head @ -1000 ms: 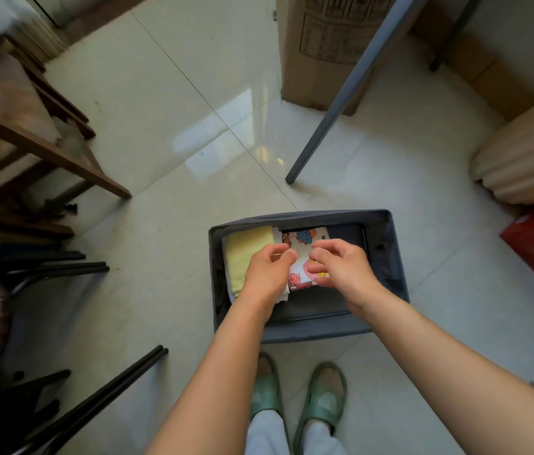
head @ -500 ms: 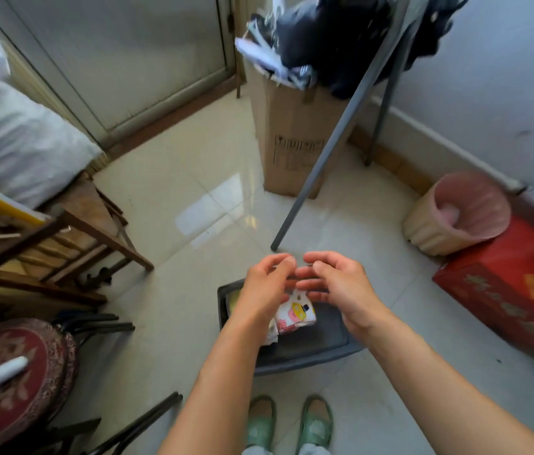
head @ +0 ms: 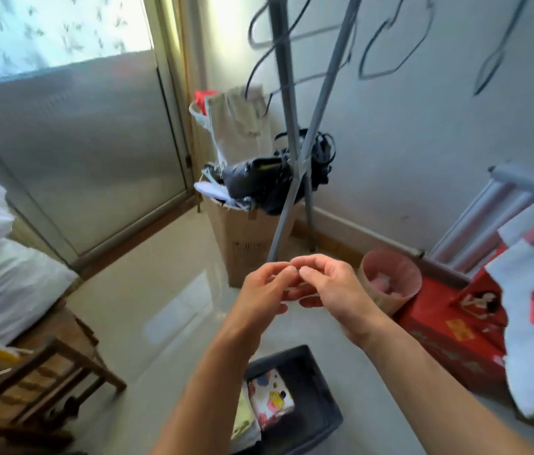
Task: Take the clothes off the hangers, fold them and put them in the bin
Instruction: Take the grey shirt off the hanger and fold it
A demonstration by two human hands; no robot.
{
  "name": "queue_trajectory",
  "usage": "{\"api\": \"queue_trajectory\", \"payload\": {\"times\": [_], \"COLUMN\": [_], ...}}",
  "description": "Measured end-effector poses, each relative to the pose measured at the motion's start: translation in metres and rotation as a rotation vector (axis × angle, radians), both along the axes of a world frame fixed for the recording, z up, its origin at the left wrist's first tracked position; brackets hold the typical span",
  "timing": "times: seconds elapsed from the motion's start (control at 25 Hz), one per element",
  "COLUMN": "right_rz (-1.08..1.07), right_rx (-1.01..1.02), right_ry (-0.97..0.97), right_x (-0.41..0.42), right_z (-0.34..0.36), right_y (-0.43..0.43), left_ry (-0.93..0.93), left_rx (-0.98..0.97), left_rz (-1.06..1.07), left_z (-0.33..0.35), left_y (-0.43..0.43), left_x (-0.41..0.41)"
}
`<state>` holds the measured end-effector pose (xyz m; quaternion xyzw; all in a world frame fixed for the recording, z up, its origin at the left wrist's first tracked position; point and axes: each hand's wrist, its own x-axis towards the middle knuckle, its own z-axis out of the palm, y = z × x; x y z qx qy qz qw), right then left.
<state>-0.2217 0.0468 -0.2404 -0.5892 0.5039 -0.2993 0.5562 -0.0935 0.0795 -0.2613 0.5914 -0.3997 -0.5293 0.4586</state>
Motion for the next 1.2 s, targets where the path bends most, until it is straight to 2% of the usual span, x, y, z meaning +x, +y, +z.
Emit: {"api": "queue_trajectory", "payload": {"times": [0.36, 0.84, 0.96, 1.04, 1.12, 1.2], "right_rz": [-0.144, -0.617, -0.756, -0.867, -0.95, -0.921], "right_rx": [-0.221, -0.738, -0.824, -0.869, -0.812, -0.676], "right_ry": [-0.06, 0.012, 0.096, 0.221, 0.393, 0.485], "right_x": [-0.06, -0.193, -0.228, -0.249, -0.266, -0.276], "right_z": [0.088, 0.206, 0.223, 0.231, 0.237, 0.241], "right_y": [0.022, 0.054, 0.038, 0.017, -0.005, -0.025], "left_ry": [0.064, 0.041, 0.017, -0.026, -0.099, -0.156], "left_rx": [-0.221, -0.444, -0.473, -0.495, -0.52, -0.524], "left_rz": [-0.255, -0.485, -0.495, -0.5, -0.501, -0.49], "left_z": [0.083, 0.175, 0.192, 0.201, 0.208, 0.213], "left_y": [-0.012, -0.003, -0.003, -0.005, -0.006, -0.009], "left_x": [-0.055, -0.19, -0.211, -0.221, -0.23, -0.235]}}
